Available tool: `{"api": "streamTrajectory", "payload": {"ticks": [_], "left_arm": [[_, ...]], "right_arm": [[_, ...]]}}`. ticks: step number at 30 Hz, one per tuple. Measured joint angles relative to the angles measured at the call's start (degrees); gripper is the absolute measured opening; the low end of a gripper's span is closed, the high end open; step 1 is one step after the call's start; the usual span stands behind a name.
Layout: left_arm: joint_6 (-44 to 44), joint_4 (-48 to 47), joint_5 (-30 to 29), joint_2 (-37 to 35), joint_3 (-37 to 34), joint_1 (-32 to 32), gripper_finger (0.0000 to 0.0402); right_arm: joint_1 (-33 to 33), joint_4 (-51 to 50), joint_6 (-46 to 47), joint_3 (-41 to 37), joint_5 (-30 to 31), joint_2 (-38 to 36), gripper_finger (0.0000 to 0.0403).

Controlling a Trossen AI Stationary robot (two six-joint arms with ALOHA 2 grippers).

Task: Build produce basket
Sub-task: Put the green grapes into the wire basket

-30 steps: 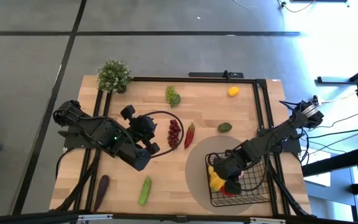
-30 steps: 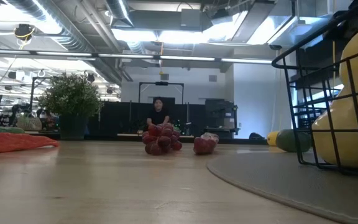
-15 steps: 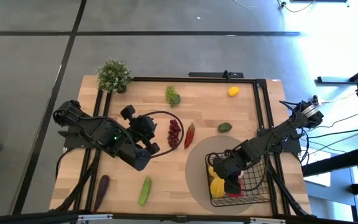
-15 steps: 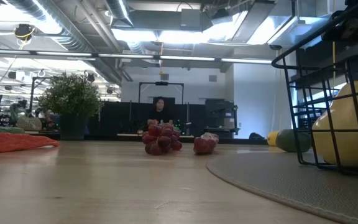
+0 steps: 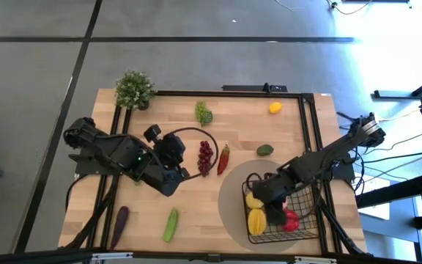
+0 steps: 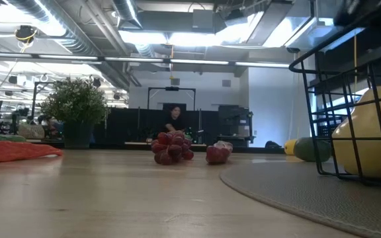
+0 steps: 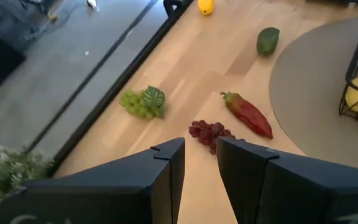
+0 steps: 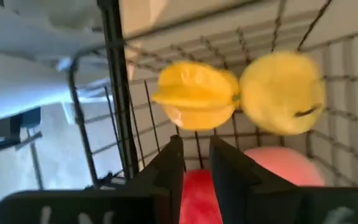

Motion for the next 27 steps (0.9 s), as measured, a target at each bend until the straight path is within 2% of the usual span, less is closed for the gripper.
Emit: {"api": "streamTrajectory", "payload": {"ticks": [6,15,27], "left_arm": [[-5.25,-0.28,4.29,0.0,0.0,3.14,0.0084],[-6.93,-0.4,14.53,0.0,0.0,9.56,0.0084],[-3.93,-0.15,31.92,0.0,0.0,22.66,0.0084]], "right_arm": [[0.0,-0.69,-2.45,2.95,7.96,-3.99,0.0069],[0.0,-6.71,-2.71,6.42,19.73,-10.21,0.0069],[0.0,-6.63,-1.02,7.44,45.46,-21.47,0.0069]]}}
